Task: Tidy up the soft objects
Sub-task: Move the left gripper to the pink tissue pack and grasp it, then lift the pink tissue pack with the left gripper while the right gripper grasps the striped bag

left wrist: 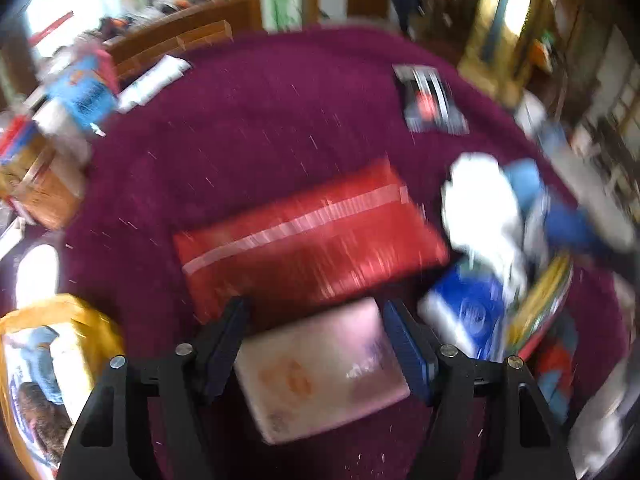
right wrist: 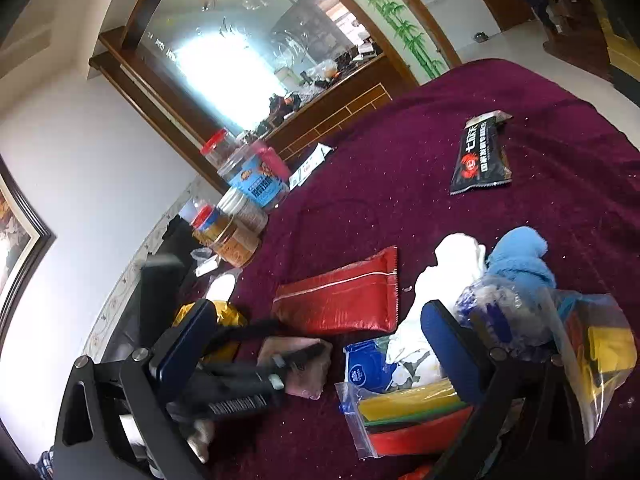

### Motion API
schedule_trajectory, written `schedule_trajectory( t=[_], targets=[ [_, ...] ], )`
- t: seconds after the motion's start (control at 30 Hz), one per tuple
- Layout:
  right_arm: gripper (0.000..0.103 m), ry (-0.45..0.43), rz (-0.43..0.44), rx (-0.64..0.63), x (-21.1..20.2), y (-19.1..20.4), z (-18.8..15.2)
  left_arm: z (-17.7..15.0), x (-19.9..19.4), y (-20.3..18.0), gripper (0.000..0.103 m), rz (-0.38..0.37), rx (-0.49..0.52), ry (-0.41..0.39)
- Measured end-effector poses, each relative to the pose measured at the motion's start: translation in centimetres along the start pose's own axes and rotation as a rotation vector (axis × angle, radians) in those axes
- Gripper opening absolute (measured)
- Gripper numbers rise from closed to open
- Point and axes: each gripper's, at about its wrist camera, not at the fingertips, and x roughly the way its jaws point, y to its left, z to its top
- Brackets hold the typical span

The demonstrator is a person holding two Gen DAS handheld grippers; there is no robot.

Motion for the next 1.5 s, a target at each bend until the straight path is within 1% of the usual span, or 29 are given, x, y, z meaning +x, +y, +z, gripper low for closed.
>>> schedule_trajectory(
  t=[0.03,0.07,0.1,0.13,0.2,0.23,0.27,0.33,0.4,0.47,0.57,0.63,0.73,0.77,0.83,0.87,0.9,0.93,1.03,1.1,1.17,1.27,1.3,1.4,1.47,1.5],
  targets=[
    [0.102,-0.004,0.005,0.006,-0.1,-0.1,0.0,-0.4,-0.2,-0.5,0.073,0.0,0.045,-0.003],
    [0.102,-0.005,0.007,0.009,-0.2,-0.1,0.0,-1.1,-0.4,-1.2,0.073,-0.051,0.088,0.025],
    [0.102,-0.005,0.006,0.011,-0.2,-0.1,0.0,-1.6,-0.5,-1.6,0.073,-0.095,0.103,0.046],
    [0.102,-0.005,0.005,0.012,-0.2,-0.1,0.0,-2.2,-0.6,-2.0,0.073,-0.121,0.117,0.061],
    [0.102,-0.008,0.006,0.007,-0.3,-0.1,0.1,-3.7,-1.3,-3.4,0.073,-0.18,0.182,0.092],
    [0.102,-0.017,0.001,0.003,-0.5,-0.1,0.1,-4.5,-2.0,-4.1,0.073,-0.213,0.219,0.099],
    [0.102,-0.029,-0.002,0.001,-0.7,-0.1,0.2,-5.2,-2.7,-4.6,0.073,-0.223,0.245,0.092],
    [0.102,-0.057,-0.006,0.006,-1.3,-0.4,0.5,-5.8,-3.9,-5.2,0.074,-0.206,0.276,0.062],
    [0.102,-0.072,-0.01,0.024,-1.7,-0.9,0.7,-6.6,-5.0,-6.0,0.074,-0.148,0.329,0.006],
    [0.102,-0.077,-0.006,0.04,-1.9,-1.4,0.8,-7.4,-5.4,-6.4,0.076,-0.108,0.395,-0.025],
    [0.102,-0.09,-0.022,0.039,-2.3,-1.5,0.9,-8.6,-5.3,-6.6,0.08,-0.103,0.462,-0.021],
    [0.102,-0.097,-0.034,0.043,-2.5,-1.6,0.9,-9.4,-5.0,-7.1,0.087,-0.078,0.503,-0.029],
    [0.102,-0.107,-0.028,0.062,-2.8,-2.0,1.0,-9.8,-5.2,-7.5,0.088,-0.057,0.53,-0.061],
    [0.102,-0.108,-0.025,0.065,-2.8,-2.1,1.0,-9.8,-5.3,-7.3,0.087,-0.056,0.523,-0.057],
    [0.102,-0.111,-0.01,0.069,-2.9,-2.2,1.0,-9.4,-5.4,-7.2,0.072,-0.081,0.482,-0.023],
    [0.102,-0.116,-0.001,0.067,-3.1,-2.1,1.1,-9.4,-5.4,-7.1,0.067,-0.081,0.471,-0.019],
    [0.102,-0.123,0.006,0.064,-3.3,-2.0,1.1,-9.6,-5.7,-7.1,0.061,-0.055,0.472,-0.032],
    [0.102,-0.128,0.014,0.06,-3.4,-1.9,1.1,-9.5,-5.7,-7.0,0.054,-0.051,0.464,-0.037],
    [0.102,-0.142,0.056,0.048,-3.9,-1.7,1.2,-9.5,-7.5,-5.7,0.043,-0.089,0.37,-0.065],
    [0.102,-0.142,0.11,0.055,-4.2,-1.8,1.3,-9.4,-8.7,-4.5,0.04,-0.119,0.298,-0.087],
    [0.102,-0.154,0.133,0.07,-4.5,-2.1,1.4,-9.6,-9.8,-3.3,0.039,-0.143,0.236,-0.112],
    [0.102,-0.176,0.1,0.094,-4.9,-2.7,1.5,-10.2,-11.0,-1.5,0.039,-0.165,0.156,-0.142],
    [0.102,-0.183,0.077,0.103,-5.0,-2.9,1.6,-10.1,-11.0,-1.1,0.039,-0.166,0.138,-0.149],
    [0.102,-0.182,0.033,0.116,-4.9,-3.3,1.6,-10.3,-11.6,0.7,0.039,-0.182,0.068,-0.169],
    [0.102,-0.182,0.026,0.11,-4.9,-3.2,1.5,-10.5,-11.9,1.4,0.039,-0.171,0.043,-0.174],
    [0.102,-0.186,0.015,0.102,-4.9,-3.1,1.5,-10.6,-11.9,1.6,0.042,-0.151,0.037,-0.181]
  ],
)
